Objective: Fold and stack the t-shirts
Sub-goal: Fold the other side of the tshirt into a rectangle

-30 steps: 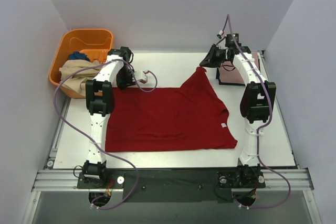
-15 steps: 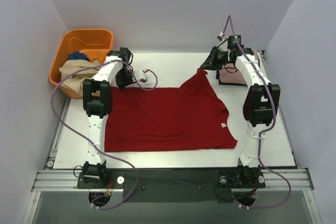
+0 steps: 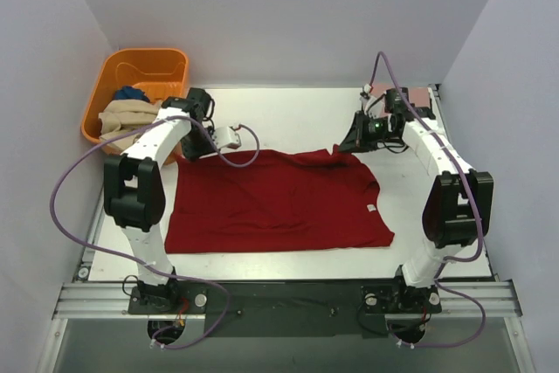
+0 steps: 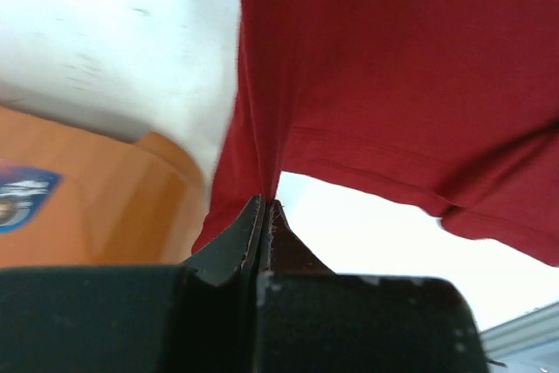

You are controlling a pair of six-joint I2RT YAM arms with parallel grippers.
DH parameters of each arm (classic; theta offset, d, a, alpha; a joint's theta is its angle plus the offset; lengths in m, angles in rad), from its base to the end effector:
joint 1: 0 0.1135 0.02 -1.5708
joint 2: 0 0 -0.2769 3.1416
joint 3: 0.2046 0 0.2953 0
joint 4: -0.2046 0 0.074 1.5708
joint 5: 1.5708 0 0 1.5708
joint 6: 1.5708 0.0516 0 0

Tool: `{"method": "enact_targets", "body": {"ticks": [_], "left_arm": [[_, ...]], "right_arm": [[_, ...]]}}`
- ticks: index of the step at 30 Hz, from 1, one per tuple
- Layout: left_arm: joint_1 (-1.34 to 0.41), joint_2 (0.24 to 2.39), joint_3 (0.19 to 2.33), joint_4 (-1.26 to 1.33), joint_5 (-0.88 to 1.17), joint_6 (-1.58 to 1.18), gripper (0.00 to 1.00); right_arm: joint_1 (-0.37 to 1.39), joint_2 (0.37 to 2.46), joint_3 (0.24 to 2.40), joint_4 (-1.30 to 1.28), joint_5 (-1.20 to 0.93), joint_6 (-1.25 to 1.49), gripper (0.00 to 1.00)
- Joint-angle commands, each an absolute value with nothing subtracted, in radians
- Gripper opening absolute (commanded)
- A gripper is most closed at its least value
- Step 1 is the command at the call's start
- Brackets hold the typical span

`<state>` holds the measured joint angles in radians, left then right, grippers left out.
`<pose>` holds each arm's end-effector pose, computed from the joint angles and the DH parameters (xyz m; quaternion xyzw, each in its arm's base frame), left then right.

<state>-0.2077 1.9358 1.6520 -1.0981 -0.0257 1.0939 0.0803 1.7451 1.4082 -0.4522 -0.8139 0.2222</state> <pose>0.4277 -0.0888 0.2254 0.6021 0.7927 0.0520 0.0797 0.4334 0.0725 0.2696 -0.0902 0.8576 0.4145 0.2907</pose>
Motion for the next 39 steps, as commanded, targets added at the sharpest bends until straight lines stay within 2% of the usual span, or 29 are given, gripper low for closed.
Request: {"method": "enact_targets", "body": {"ticks": [1, 5, 11, 16, 26, 31, 39], "left_arm": [[-0.239, 1.813, 1.514, -1.149, 0.03, 1.022, 0.0], [-0.255, 1.749, 1.341, -1.137, 0.061, 0.973, 0.0], [-0.258, 1.717, 1.212, -1.059, 0.008, 0.946, 0.0], [-0.258, 1.729, 1.221, -1.031, -0.04, 0.969, 0.0], [-0.225, 1.77, 1.393, -1.046, -0.127, 1.051, 0.0], [-0.242, 1.766, 1.342, -1.094, -0.061, 1.069, 0.0], [-0.245, 1.795, 1.239, -1.065, -0.086, 1.088, 0.0]], "right_arm": [[0.075, 1.635, 1.304, -0.563, -0.721, 0.182, 0.0], [0.038, 1.592, 1.178, -0.611, -0.675, 0.252, 0.0], [0.038, 1.54, 1.059, -0.641, -0.574, 0.279, 0.0], [0.015, 1.539, 1.054, -0.679, -0.532, 0.278, 0.0], [0.017, 1.451, 1.227, -0.842, -0.479, 0.25, 0.0], [0.026, 1.445, 1.166, -0.884, -0.512, 0.278, 0.0], [0.043, 1.512, 1.011, -0.847, -0.482, 0.285, 0.0]]}}
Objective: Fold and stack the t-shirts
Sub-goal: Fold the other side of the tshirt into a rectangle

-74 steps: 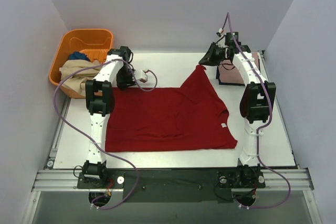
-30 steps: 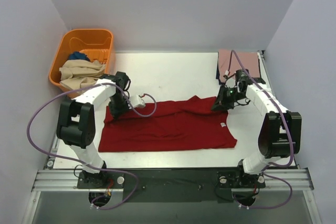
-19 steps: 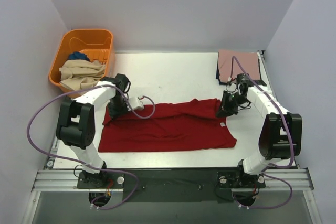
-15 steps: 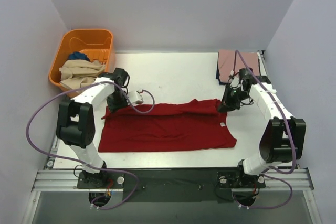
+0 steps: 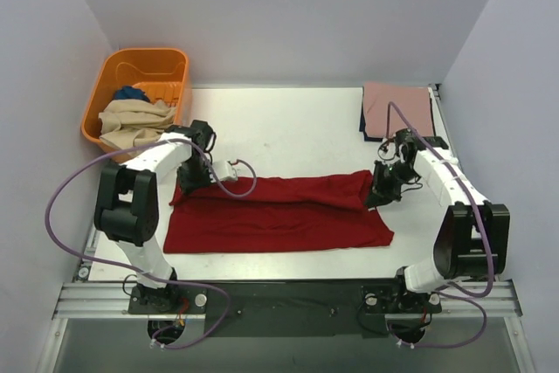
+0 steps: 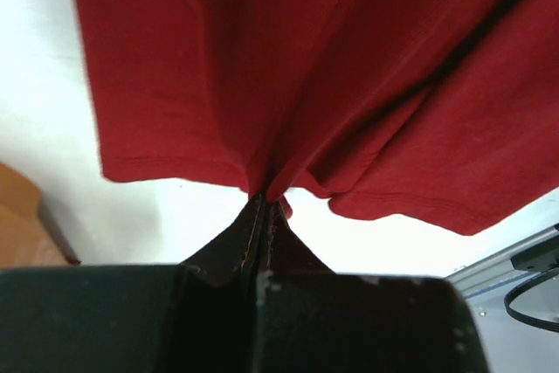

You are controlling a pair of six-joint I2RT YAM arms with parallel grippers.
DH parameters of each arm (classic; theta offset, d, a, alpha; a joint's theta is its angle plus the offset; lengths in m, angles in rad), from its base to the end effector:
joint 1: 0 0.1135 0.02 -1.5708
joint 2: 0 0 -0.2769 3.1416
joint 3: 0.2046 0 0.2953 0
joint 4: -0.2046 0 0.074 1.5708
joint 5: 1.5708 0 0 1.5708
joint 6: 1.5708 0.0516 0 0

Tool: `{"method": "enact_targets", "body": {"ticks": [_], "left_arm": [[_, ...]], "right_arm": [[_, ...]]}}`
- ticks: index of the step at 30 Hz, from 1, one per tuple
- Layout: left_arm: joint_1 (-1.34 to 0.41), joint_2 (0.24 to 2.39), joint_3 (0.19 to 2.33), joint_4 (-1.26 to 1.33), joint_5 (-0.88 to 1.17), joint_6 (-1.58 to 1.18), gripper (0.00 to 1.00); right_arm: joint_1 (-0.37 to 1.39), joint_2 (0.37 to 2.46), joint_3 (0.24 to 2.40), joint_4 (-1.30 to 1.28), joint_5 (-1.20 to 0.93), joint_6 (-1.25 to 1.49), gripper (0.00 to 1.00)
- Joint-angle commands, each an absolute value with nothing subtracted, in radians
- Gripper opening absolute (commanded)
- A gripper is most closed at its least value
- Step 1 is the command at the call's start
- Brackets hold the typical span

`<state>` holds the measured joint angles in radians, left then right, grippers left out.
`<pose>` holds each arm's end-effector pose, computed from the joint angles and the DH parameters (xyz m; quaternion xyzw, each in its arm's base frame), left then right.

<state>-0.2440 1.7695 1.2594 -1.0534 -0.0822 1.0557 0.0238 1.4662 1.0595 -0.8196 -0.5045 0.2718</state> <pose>0.3476 -0.0822 0.1707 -0.6044 -0.7956 -0.0392 0.0129 0.3199 0.0326 0.2174 0.0756 0.9520 0.2676 0.1280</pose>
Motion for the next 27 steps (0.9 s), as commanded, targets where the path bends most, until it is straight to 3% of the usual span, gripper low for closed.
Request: {"method": "enact_targets", "body": {"ticks": [1, 2, 4, 6, 10, 15, 20, 27], "left_arm": [[-0.25, 1.804, 1.244, -1.089, -0.072, 1.088, 0.0], [-0.252, 1.819, 1.264, -1.106, -0.06, 1.088, 0.22], [-0.256, 1.839, 1.314, -1.161, -0.017, 1.098, 0.43], [-0.262, 1.844, 1.383, -1.17, 0.023, 1.092, 0.48], [-0.328, 1.874, 1.596, -1.123, 0.034, 0.994, 0.51], [-0.486, 1.917, 1.877, -1.07, 0.387, 0.806, 0.46], [-0.734, 1.957, 1.833, -0.827, 0.598, 0.64, 0.4], [-0.828, 2.115, 1.839, -0.644, 0.578, 0.543, 0.49]], "right_arm": [[0.06, 1.523, 0.996, -0.83, -0.485, 0.293, 0.0], [0.067, 1.543, 0.989, -0.798, -0.495, 0.298, 0.0], [0.089, 1.575, 0.973, -0.744, -0.512, 0.322, 0.0], [0.106, 1.609, 0.965, -0.71, -0.518, 0.337, 0.0], [0.112, 1.664, 0.962, -0.686, -0.477, 0.339, 0.0], [0.11, 1.68, 0.95, -0.664, -0.474, 0.356, 0.0], [0.104, 1.663, 0.924, -0.637, -0.474, 0.364, 0.0], [0.089, 1.622, 0.858, -0.578, -0.485, 0.385, 0.0]]}}
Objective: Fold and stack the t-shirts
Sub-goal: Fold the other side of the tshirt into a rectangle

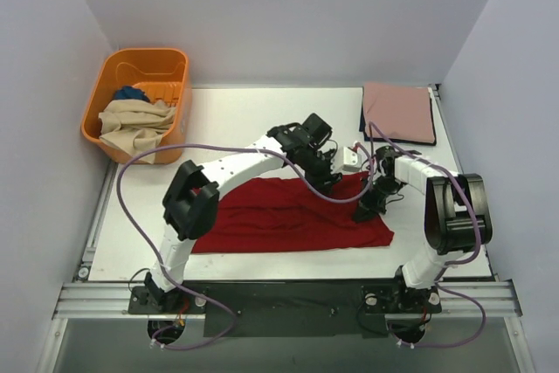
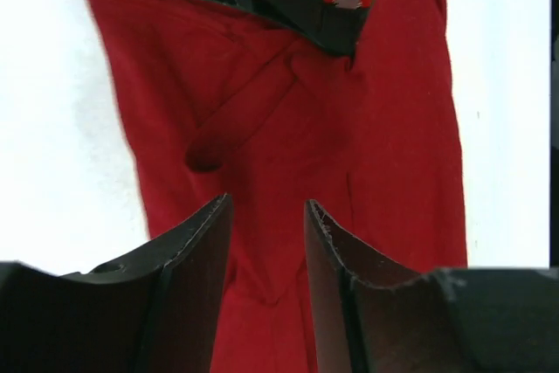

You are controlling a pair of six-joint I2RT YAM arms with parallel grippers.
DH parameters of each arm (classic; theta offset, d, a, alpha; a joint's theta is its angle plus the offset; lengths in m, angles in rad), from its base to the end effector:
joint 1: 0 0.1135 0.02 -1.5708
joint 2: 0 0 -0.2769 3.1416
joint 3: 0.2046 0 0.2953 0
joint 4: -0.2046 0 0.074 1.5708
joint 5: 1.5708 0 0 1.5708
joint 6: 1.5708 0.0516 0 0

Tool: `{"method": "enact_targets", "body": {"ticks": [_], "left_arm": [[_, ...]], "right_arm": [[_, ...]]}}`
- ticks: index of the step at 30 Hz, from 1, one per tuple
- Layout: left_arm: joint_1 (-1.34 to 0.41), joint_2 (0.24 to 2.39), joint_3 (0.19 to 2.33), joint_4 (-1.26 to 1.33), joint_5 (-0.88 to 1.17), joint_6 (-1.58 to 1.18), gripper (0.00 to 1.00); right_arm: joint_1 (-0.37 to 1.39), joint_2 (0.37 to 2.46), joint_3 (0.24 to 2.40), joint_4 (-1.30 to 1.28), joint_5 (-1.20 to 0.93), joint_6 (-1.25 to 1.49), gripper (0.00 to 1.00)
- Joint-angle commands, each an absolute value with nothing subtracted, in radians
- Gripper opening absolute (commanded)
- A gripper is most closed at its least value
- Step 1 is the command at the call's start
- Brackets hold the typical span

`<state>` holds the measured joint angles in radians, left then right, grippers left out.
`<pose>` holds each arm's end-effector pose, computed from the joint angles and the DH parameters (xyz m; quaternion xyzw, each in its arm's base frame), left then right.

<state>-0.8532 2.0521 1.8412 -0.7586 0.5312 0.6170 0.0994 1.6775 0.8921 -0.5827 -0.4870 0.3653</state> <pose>0.3160 -0.4018 0.2594 0.6758 0.6315 -0.2826 0.2542 0.3165 0.0558 0.1096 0.1038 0.9602 0.2560 0.0403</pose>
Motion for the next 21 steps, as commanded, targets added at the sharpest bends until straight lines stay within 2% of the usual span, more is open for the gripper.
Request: {"method": "enact_targets", "body": {"ticks": [1, 3, 7, 12, 16, 21], "left_arm": [[-0.831, 2.132, 1.838, -0.631, 0.572, 0.545, 0.49], [-0.842, 2.16, 1.835, -0.603, 0.536, 0.546, 0.49], [-0.851, 2.186, 1.822, -0.56, 0.477, 0.531, 0.43], [-0.854, 2.194, 1.805, -0.546, 0.486, 0.54, 0.42], [-0.859, 2.201, 1.806, -0.558, 0.56, 0.529, 0.36], [-0.864, 2.207, 1.775, -0.52, 0.48, 0.525, 0.37]], "right_arm": [[0.086, 1.617, 0.853, -0.574, -0.486, 0.387, 0.0], [0.083, 1.609, 0.839, -0.561, -0.489, 0.391, 0.0], [0.075, 1.591, 0.831, -0.554, -0.499, 0.4, 0.0], [0.075, 1.574, 0.824, -0.552, -0.502, 0.4, 0.0], [0.072, 1.571, 0.812, -0.549, -0.499, 0.403, 0.0], [0.061, 1.551, 0.81, -0.552, -0.509, 0.405, 0.0]]}}
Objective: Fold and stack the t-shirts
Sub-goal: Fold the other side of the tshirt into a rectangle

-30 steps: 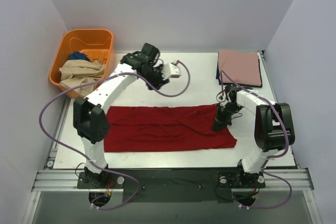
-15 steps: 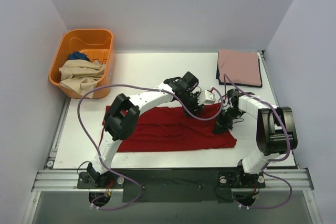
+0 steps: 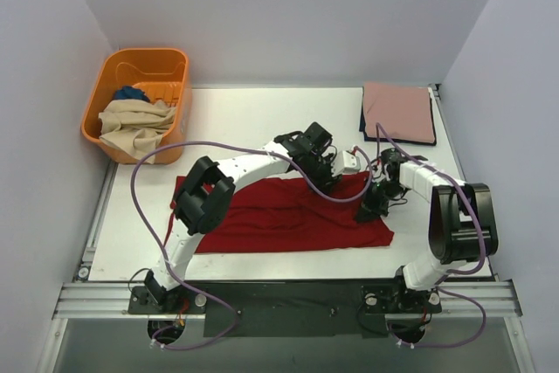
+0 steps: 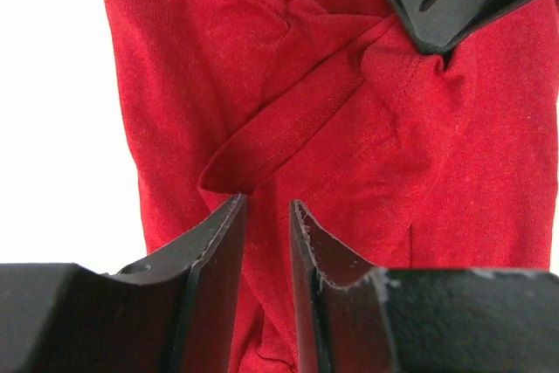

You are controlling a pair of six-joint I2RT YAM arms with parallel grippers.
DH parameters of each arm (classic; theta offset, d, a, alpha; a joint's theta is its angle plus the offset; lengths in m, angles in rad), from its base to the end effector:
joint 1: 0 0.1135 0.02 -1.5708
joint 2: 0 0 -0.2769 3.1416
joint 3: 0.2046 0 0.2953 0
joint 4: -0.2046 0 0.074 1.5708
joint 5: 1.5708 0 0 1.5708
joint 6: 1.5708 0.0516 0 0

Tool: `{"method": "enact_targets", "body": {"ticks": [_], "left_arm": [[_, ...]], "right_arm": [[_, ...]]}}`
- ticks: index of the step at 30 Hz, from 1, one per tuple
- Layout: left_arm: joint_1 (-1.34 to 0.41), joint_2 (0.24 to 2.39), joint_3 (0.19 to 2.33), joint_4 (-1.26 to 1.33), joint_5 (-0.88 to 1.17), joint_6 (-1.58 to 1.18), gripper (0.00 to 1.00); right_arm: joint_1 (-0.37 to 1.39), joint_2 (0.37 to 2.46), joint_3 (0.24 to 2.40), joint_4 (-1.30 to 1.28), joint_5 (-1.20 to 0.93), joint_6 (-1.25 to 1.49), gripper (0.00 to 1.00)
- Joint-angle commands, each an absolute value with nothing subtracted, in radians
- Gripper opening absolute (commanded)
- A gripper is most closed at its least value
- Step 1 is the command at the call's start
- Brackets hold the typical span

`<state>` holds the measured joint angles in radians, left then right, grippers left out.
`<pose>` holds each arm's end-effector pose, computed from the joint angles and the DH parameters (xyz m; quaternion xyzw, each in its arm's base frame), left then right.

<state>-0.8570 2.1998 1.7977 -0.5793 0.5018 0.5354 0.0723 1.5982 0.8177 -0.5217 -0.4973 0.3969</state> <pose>0.3340 -0.4235 0.1803 0.6498 0.6650 -0.2796 0.2397 0.3043 0.0467 0.1144 0.1227 0.9532 0.2674 0.0695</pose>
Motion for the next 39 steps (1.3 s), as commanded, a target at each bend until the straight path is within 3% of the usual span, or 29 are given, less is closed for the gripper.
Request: {"method": "enact_targets", "body": {"ticks": [1, 6, 8, 9, 11, 21, 36, 38, 39], "left_arm": [[-0.864, 2.207, 1.775, -0.506, 0.453, 0.526, 0.38], [-0.868, 2.218, 1.77, -0.465, 0.383, 0.523, 0.41], [-0.87, 2.22, 1.763, -0.463, 0.387, 0.505, 0.31], [-0.87, 2.218, 1.766, -0.471, 0.394, 0.5, 0.14], [-0.865, 2.215, 1.785, -0.507, 0.419, 0.492, 0.0], [-0.779, 2.149, 1.884, -0.751, 0.673, 0.426, 0.0], [-0.759, 1.97, 1.566, -0.778, 0.764, 0.452, 0.0], [-0.764, 1.974, 1.531, -0.767, 0.758, 0.482, 0.0], [-0.765, 1.977, 1.522, -0.75, 0.741, 0.479, 0.0]], "right_arm": [[0.061, 1.545, 0.81, -0.552, -0.509, 0.405, 0.0], [0.058, 1.545, 0.813, -0.552, -0.52, 0.406, 0.0], [0.058, 1.549, 0.818, -0.552, -0.525, 0.407, 0.0], [0.058, 1.551, 0.818, -0.551, -0.525, 0.407, 0.0], [0.057, 1.552, 0.819, -0.555, -0.522, 0.405, 0.0], [0.035, 1.568, 0.811, -0.572, -0.528, 0.376, 0.0], [0.08, 1.557, 0.773, -0.598, -0.523, 0.362, 0.0], [0.081, 1.552, 0.776, -0.6, -0.523, 0.361, 0.11], [0.081, 1.548, 0.778, -0.603, -0.528, 0.36, 0.22]]}}
